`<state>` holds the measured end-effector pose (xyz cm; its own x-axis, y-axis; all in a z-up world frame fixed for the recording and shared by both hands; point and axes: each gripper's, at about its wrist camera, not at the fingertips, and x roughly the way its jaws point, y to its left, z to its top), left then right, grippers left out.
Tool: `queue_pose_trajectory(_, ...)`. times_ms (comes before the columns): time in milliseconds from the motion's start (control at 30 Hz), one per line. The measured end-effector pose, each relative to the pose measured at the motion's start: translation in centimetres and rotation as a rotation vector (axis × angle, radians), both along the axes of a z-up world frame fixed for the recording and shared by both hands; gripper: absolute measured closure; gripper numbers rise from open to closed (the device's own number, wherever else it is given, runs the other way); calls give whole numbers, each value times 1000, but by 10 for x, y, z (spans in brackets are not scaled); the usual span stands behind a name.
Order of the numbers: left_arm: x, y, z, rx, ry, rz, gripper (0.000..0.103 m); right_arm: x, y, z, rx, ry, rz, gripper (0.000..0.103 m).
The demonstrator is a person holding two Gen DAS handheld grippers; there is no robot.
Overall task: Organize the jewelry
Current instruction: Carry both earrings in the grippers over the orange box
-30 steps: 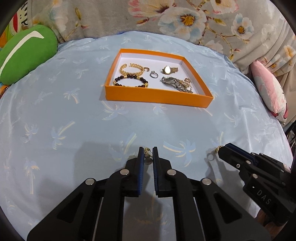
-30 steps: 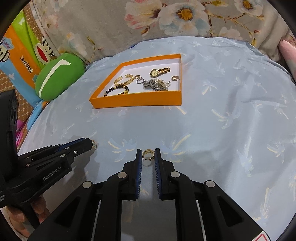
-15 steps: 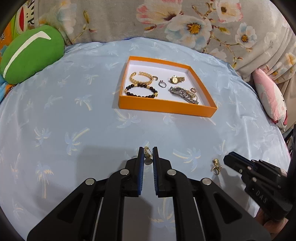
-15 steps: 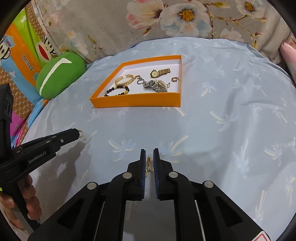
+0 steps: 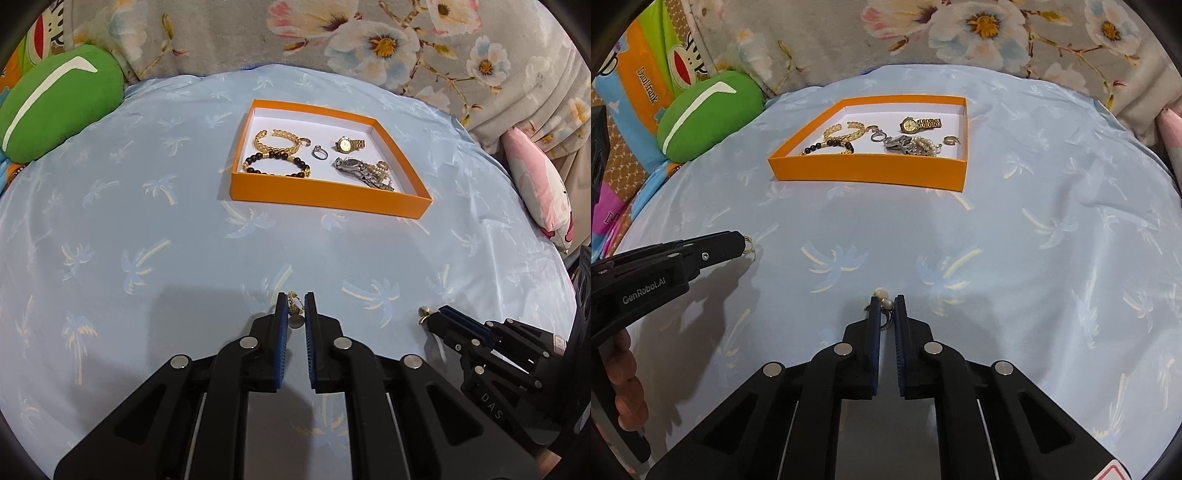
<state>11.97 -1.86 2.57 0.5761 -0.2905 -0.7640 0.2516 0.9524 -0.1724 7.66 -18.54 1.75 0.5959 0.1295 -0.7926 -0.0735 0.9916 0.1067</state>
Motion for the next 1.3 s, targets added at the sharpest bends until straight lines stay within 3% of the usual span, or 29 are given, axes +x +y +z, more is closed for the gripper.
queue_pose_trajectory(433, 1, -1, 3, -2, -8, -4, 95, 2, -9, 20, 54, -50, -24, 98)
queue_pose_trajectory(700, 18, -1, 20, -2, -51, 3, 95, 19, -15, 40, 76, -102, -33, 98)
queue_pose_trajectory(1067, 85, -16, 56, -10, -143, 10, 95, 98, -25, 69, 75, -202, -34, 98)
queue_pose_trajectory(1300, 139, -34, 54, -8, -163, 10, 95, 155, -33, 65, 75, -216, -52, 98)
